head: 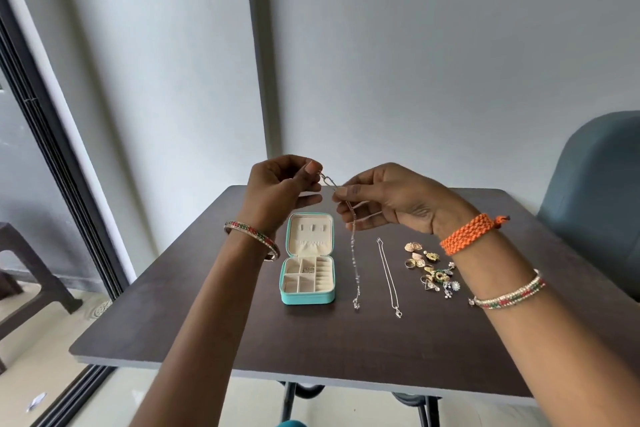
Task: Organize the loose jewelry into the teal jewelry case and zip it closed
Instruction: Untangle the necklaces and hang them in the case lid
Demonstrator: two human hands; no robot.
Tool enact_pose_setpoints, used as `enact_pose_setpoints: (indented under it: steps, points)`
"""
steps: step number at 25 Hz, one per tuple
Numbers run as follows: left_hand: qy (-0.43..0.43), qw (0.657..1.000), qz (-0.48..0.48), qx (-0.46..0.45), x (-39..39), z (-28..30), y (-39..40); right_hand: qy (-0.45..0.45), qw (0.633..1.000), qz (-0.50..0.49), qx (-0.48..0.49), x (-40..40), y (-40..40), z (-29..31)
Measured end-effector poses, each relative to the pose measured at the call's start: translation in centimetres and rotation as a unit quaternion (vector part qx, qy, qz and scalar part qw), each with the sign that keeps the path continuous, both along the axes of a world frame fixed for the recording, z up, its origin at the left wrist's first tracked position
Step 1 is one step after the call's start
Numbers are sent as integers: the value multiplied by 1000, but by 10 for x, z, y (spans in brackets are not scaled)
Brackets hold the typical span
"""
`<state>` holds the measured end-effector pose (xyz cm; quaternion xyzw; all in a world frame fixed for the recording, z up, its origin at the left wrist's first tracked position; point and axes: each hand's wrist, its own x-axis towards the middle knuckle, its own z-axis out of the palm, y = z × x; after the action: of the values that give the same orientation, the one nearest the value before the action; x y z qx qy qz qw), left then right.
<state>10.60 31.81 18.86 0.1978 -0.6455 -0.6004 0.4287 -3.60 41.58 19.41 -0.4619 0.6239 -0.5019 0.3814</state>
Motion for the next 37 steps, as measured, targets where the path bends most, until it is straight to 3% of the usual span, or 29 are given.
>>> enact_pose_setpoints:
  steps: [5,7,9,12,14,17,21,24,27,30,32,34,37]
  points:
    - [12,1000,23,-16,-14,-1,14,55,989,-89,-101,1,11,0]
    - [16,999,23,-23,-19,3,14,37,982,-108,-150,6,14,3]
    - [28,999,16,-26,-22,11,15,-50,982,-72,-165,8,18,7]
    - [71,997,31,15,-27,23,9,-113,990,52,-72,6,26,0]
    - [149,983,64,91,-24,28,-6,-8,994,99,35,-8,30,-22]
    - [296,925,132,199,4,11,-37,190,958,130,172,-44,44,-65]
    - [283,897,198,276,29,-45,-56,47,996,18,70,-75,58,-90]
    - [279,881,226,307,21,-78,-58,41,989,-141,-15,-77,43,-91]
    - [289,869,230,330,12,-99,-55,-130,972,-175,-81,-76,31,-90]
    - [242,883,236,325,6,-126,-47,-374,903,-187,-102,-92,18,-79]
    - [170,910,214,311,2,-146,-38,-413,872,-245,-95,-109,4,-73]
    - [80,938,178,285,1,-163,-26,-348,891,-288,-52,-128,-10,-71]
    - [-72,969,145,188,2,-179,-9,-125,939,-317,50,-153,-34,-66]
